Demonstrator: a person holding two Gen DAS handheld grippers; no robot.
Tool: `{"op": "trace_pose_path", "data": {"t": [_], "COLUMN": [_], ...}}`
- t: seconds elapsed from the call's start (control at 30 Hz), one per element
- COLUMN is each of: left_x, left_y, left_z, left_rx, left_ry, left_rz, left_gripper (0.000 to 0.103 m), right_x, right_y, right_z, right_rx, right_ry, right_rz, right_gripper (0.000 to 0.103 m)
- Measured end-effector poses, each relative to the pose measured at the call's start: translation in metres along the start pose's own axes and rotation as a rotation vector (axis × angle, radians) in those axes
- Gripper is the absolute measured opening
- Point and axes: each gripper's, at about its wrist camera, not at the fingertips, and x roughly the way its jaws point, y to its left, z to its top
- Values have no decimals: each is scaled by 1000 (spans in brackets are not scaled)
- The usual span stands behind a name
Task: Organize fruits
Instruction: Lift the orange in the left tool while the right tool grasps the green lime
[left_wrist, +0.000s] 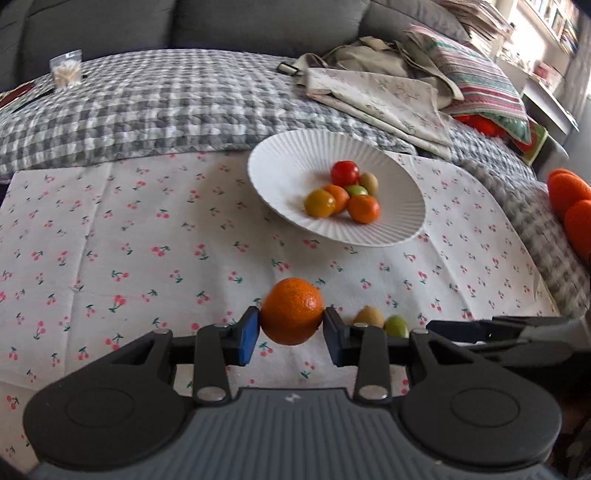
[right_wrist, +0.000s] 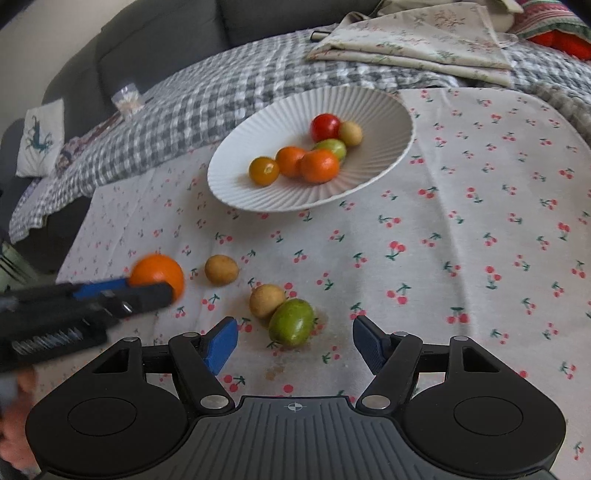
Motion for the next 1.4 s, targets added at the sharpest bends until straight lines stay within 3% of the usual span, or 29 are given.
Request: {"op": "trace_pose_path", "data": {"t": [0.13,0.2,0.27,0.77,1.4], "left_x": [3,3,3,2,-9], "left_y": [0,-1,-1,-1,3], "left_z": [0,0,0,0,12], "left_rx": [-10,-6,-2,3,-23], "left_ry": [13,10,6,-1,-84], "left_rz": [-2,-2,-1,3,12], "left_gripper": [36,36,36,36,36], "right_x": [9,12,11,-10,-61], "right_y": [10,13,15,12,-5], "right_z": [-2,-3,-3,0,17], "right_rx": [-59,-82,-102,-81,-20], "right_ry": [0,0,-3,-25,-194], "right_rz": [-30,-49,-75,-73,-51], "right_gripper": [61,49,28,27,28]}}
